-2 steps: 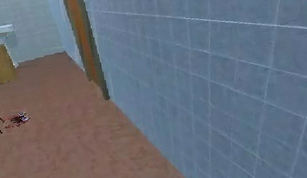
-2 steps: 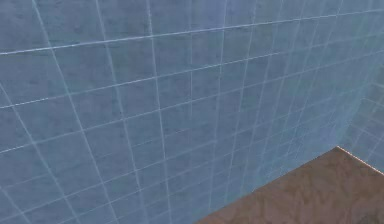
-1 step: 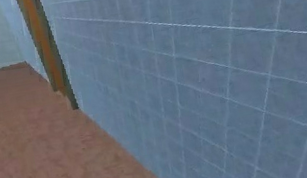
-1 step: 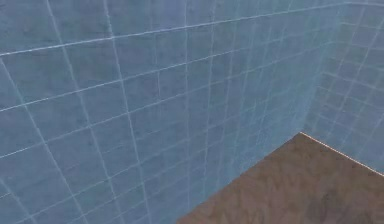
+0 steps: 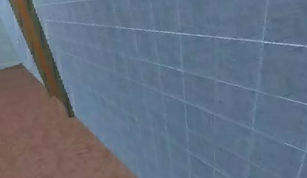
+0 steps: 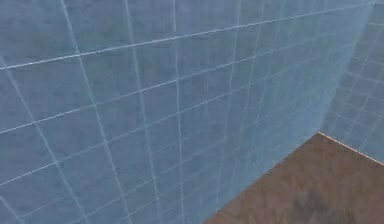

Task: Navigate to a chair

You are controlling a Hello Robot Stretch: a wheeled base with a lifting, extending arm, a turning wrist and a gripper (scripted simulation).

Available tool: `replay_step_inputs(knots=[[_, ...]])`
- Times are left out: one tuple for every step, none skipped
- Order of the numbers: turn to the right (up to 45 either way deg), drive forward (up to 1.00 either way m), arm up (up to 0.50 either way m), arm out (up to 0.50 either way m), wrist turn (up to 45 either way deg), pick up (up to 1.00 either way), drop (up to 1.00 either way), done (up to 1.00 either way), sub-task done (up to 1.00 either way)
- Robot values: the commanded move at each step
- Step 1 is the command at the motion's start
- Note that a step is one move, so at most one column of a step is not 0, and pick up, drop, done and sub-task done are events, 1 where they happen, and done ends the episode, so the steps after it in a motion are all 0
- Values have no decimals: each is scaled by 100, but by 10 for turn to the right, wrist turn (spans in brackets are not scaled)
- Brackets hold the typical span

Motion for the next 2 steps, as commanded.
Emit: replay_step_inputs(knots=[[-360, 0, 0, 0, 0, 0, 0, 0, 0], [0, 100, 0, 0, 0, 0, 0, 0, 0]])
